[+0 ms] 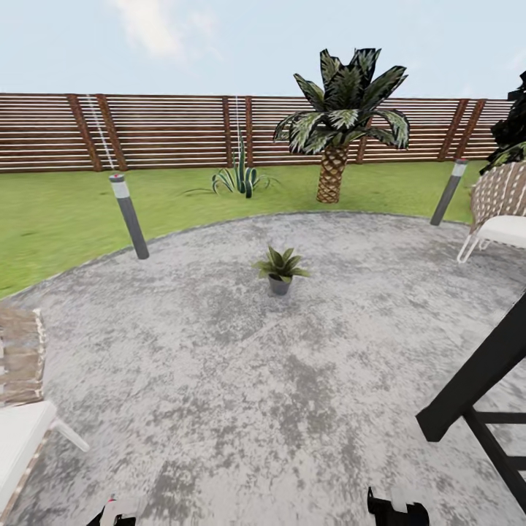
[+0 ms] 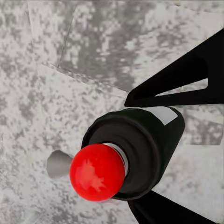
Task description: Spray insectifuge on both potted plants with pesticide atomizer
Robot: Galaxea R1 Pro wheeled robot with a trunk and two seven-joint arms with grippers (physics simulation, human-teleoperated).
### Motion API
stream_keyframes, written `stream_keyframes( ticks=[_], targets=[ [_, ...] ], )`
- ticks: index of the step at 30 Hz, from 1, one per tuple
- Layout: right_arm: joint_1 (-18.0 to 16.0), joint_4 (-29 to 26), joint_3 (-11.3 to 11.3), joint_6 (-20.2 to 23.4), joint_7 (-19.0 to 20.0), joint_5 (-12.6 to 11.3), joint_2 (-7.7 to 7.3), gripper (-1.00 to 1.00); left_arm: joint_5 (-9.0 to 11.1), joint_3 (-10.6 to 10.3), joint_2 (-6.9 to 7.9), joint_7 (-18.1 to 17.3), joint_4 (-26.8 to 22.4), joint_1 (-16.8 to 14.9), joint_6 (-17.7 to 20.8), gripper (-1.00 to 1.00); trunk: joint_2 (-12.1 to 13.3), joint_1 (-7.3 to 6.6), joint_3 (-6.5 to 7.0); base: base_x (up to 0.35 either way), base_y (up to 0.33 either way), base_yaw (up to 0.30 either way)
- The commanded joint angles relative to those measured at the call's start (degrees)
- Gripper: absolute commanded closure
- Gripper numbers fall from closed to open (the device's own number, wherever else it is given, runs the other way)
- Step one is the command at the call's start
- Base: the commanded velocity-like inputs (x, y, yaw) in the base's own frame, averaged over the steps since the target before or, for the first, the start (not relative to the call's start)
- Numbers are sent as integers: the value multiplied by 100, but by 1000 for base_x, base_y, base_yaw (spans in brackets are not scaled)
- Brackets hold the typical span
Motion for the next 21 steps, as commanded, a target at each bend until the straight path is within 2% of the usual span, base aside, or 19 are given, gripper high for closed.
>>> stream_keyframes(
  ticks=[1, 21],
  targets=[
    [-4, 8, -34, -16, -23, 60, 1, -100, 24, -49, 0, 27, -1, -2, -10, 100, -2, 2, -5, 337, 0, 0],
    [-4, 8, -33, -16, -23, 60, 8, -100, 24, -49, 0, 27, -1, -3, -10, 100, -2, 2, -5, 337, 0, 0]
  ],
)
